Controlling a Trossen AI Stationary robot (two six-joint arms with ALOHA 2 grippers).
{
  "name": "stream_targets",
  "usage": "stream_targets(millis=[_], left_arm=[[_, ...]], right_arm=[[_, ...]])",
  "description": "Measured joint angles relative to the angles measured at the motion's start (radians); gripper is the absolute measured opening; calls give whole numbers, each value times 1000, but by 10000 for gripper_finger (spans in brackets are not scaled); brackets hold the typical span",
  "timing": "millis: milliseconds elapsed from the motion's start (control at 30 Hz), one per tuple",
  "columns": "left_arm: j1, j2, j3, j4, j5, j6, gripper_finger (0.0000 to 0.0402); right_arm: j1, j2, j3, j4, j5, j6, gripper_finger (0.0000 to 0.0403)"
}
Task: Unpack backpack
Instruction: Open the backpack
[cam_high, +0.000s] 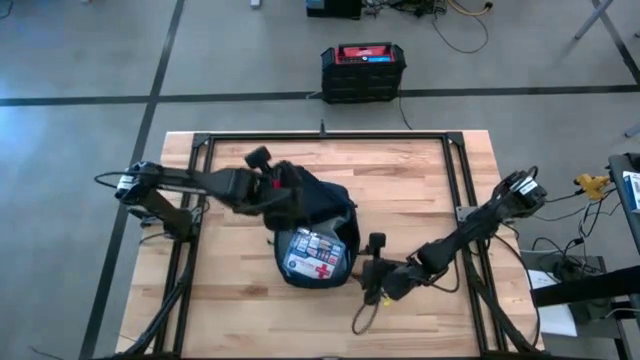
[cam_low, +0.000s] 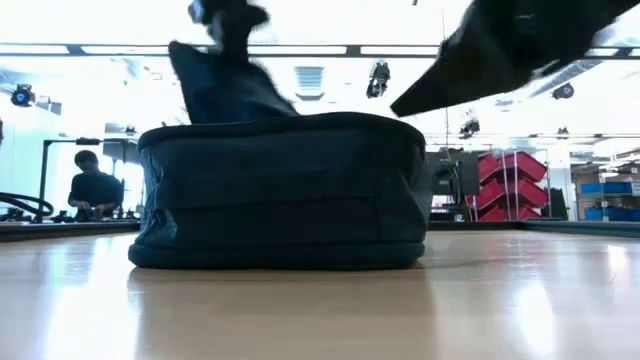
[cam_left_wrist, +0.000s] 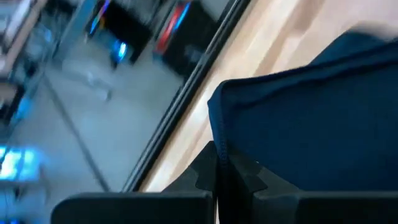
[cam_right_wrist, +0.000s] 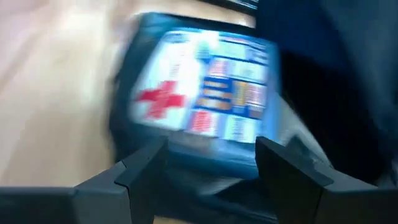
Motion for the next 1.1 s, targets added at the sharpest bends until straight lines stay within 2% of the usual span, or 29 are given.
stream_targets(millis=[133,200,367,533,733,867,1100], left_arm=[[56,-17,-184,44,154,-115,0],[54,-21,-272,92,220,-130,0],[7,-30,-430,238,302,-155,2],[-55,-31,-490,291,311,-209,33],[-101,-68,-452,257,307,-235,107],[-130,-132,-415,289,281,-236,152],[-189,-181,-415,320,241,-259,190]], right_arm=[[-98,0,0,-46,-129,212,246],[-152,0,0,-54,-238,257,256],[-283,0,0,-53,-541,310,286],[-391,11,0,-46,-795,317,318],[-443,77,0,75,-1016,358,333],[-455,116,0,179,-1091,407,328],[-458,130,-1,217,-1096,451,297]])
